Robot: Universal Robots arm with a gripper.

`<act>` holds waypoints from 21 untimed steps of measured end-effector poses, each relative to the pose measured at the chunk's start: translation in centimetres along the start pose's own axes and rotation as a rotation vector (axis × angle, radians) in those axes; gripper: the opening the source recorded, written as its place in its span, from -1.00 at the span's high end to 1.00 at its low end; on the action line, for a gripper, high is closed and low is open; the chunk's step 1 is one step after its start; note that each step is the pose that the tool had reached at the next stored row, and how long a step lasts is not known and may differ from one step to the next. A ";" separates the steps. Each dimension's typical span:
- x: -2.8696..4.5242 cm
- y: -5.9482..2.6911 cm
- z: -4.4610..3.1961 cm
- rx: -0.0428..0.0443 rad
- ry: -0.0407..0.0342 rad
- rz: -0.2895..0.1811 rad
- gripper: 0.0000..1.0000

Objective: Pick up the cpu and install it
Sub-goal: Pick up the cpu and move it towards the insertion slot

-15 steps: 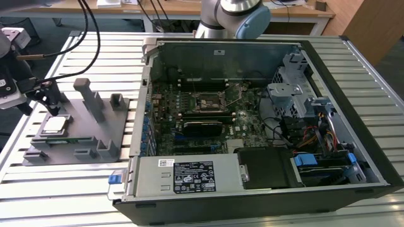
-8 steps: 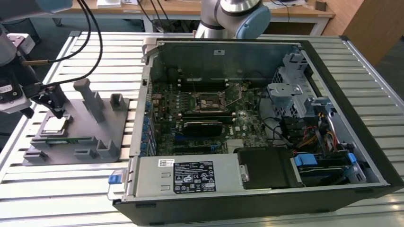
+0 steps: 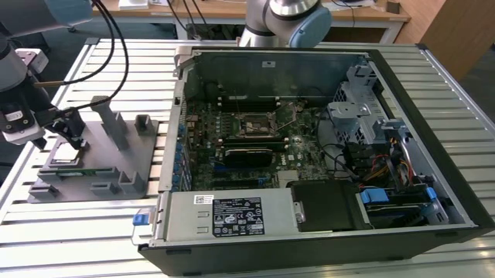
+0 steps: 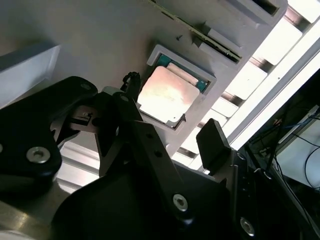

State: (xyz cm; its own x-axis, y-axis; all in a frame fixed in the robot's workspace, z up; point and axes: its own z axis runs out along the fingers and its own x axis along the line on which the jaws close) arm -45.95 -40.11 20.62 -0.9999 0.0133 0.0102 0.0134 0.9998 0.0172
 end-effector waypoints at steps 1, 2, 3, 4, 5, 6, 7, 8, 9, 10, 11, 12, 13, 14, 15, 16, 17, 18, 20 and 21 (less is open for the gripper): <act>-0.01 0.00 0.15 0.0000 0.0000 0.000 -0.44; -0.02 -0.01 0.31 0.0000 0.0000 0.000 -0.44; -0.04 -0.01 0.45 0.0001 0.0001 0.000 -0.44; -0.07 -0.01 0.59 0.0000 0.0000 0.000 -0.44; -0.12 -0.02 0.73 0.0001 0.0000 0.000 -0.44; -0.17 -0.02 0.87 0.0001 0.0000 0.000 -0.44; -0.21 -0.02 0.97 0.0000 0.0000 0.000 -0.44; -0.25 -0.02 1.06 0.0001 0.0001 0.000 -0.44; -0.26 -0.02 1.14 0.0000 0.0000 0.000 -0.44; -0.26 -0.02 1.21 0.0001 0.0001 0.000 -0.44; -0.26 -0.02 1.26 0.0001 0.0001 0.000 -0.44; -0.26 -0.02 1.31 0.0001 0.0001 0.000 -0.44; -0.27 -0.03 1.38 0.0001 -0.0003 0.000 -0.44; -0.27 -0.03 1.46 0.0001 -0.0011 0.000 -0.44; -0.28 -0.03 1.54 0.0002 -0.0016 0.000 -0.44; -0.28 -0.03 1.62 0.0002 -0.0024 0.000 -0.44; -0.28 -0.03 1.71 0.0002 -0.0028 0.000 -0.44; -0.28 -0.03 1.78 0.0002 -0.0030 0.000 -0.44; -0.27 -0.03 1.84 0.0003 -0.0028 0.000 -0.44; -0.27 -0.03 1.87 0.0003 -0.0028 0.000 -0.44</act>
State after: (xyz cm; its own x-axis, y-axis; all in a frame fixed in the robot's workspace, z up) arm -45.70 -40.11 18.75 -0.9999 0.0131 0.0074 0.0133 0.9998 0.0169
